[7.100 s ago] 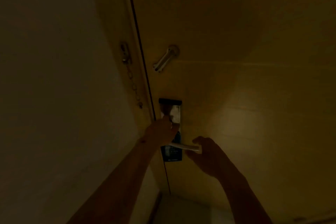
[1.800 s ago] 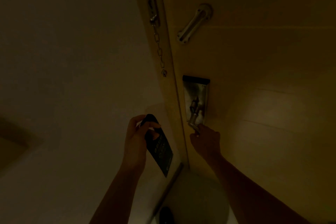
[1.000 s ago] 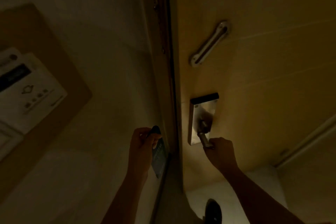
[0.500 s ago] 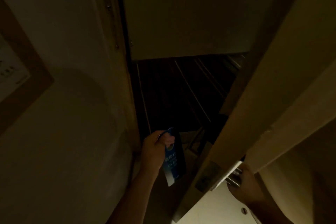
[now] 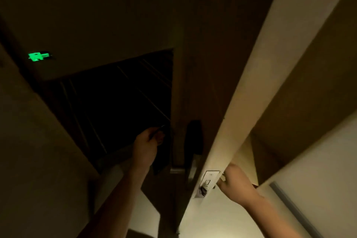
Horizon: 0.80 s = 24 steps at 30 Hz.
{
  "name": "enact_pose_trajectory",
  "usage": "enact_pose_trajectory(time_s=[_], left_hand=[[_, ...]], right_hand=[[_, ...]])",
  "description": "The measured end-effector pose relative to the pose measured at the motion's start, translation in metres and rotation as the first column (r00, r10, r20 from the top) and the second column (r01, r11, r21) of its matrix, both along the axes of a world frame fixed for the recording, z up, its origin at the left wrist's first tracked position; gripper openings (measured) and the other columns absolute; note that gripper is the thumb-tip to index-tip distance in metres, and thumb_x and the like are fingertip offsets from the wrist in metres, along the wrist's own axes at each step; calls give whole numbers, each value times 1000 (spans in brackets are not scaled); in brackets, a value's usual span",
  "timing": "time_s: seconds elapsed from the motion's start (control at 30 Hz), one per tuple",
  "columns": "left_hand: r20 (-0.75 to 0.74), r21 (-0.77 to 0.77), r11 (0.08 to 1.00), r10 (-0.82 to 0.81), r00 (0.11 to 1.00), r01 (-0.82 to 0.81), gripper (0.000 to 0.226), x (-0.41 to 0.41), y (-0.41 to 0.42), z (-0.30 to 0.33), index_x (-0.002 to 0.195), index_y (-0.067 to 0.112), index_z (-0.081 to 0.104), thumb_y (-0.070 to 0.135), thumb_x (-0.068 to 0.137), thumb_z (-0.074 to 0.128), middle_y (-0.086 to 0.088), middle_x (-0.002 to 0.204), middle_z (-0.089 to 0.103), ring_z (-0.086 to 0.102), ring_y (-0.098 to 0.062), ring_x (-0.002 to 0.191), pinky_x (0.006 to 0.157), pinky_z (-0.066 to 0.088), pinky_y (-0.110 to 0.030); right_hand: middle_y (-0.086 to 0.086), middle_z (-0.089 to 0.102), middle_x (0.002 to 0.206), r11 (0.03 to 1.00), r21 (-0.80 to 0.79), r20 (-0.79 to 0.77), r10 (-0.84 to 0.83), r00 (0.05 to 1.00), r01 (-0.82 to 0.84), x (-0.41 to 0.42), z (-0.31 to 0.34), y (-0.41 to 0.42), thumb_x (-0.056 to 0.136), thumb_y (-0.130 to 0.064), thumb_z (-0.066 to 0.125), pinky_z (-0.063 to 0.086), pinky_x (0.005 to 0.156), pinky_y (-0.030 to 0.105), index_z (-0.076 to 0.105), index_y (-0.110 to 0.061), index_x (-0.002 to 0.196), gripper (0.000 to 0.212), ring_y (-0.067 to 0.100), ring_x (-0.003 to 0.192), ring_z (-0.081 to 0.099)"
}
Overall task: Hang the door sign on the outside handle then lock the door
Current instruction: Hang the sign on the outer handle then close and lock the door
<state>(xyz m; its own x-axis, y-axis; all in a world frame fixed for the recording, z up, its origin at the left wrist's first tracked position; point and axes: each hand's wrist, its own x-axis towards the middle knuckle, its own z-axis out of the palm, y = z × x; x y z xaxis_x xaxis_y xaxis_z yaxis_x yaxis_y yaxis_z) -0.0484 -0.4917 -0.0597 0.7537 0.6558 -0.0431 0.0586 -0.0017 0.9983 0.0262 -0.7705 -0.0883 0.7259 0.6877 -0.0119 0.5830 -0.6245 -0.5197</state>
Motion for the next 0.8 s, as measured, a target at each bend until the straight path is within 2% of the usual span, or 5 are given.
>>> enact_pose_trajectory(time_s=[0.23, 0.43, 0.57, 0.67, 0.8], left_hand=[[-74, 93, 987, -121, 990, 128, 30, 31, -41, -5, 83, 48, 69, 24, 95, 57, 19, 88, 75, 70, 1, 79, 68, 48, -23], [-120, 75, 974, -205, 971, 215, 24, 58, -75, -1, 81, 43, 67, 23, 93, 61, 15, 87, 75, 70, 0, 82, 69, 50, -25], [-137, 81, 954, -276, 951, 288, 21, 79, -95, 3, 85, 36, 65, 16, 92, 63, 8, 91, 72, 68, -6, 85, 67, 47, -23], [-168, 80, 931, -341, 925, 357, 18, 97, -109, 4, 88, 28, 66, 11, 91, 63, 3, 91, 71, 67, -11, 85, 67, 48, -25], [-213, 100, 897, -404, 889, 431, 24, 115, -124, 2, 88, 31, 65, 8, 92, 62, 5, 91, 70, 67, -6, 85, 69, 47, -20]], right_hand=[[-24, 44, 125, 926, 159, -253, -297, 921, 342, -27, 7, -58, 74, -20, 61, 40, 110, 46, 45, -55, 112, 54, 11, 124, 46], [-50, 29, 125, 815, 274, -456, -358, 815, 511, -48, 7, -88, 60, -57, 81, 36, 105, 35, 13, -76, 124, 95, 4, 118, 41], [-24, 36, 145, 721, 283, -433, -492, 755, 632, -41, 14, -91, 52, -77, 75, 39, 107, 43, 15, -64, 132, 100, 14, 129, 44], [-20, 43, 144, 699, 299, -371, -542, 754, 650, -29, 17, -99, 61, -80, 66, 45, 103, 39, 21, -53, 135, 91, 12, 126, 48], [-42, 45, 118, 671, 334, -351, -563, 748, 662, -10, 24, -112, 71, -78, 57, 46, 90, 25, 28, -64, 118, 57, 0, 109, 53]])
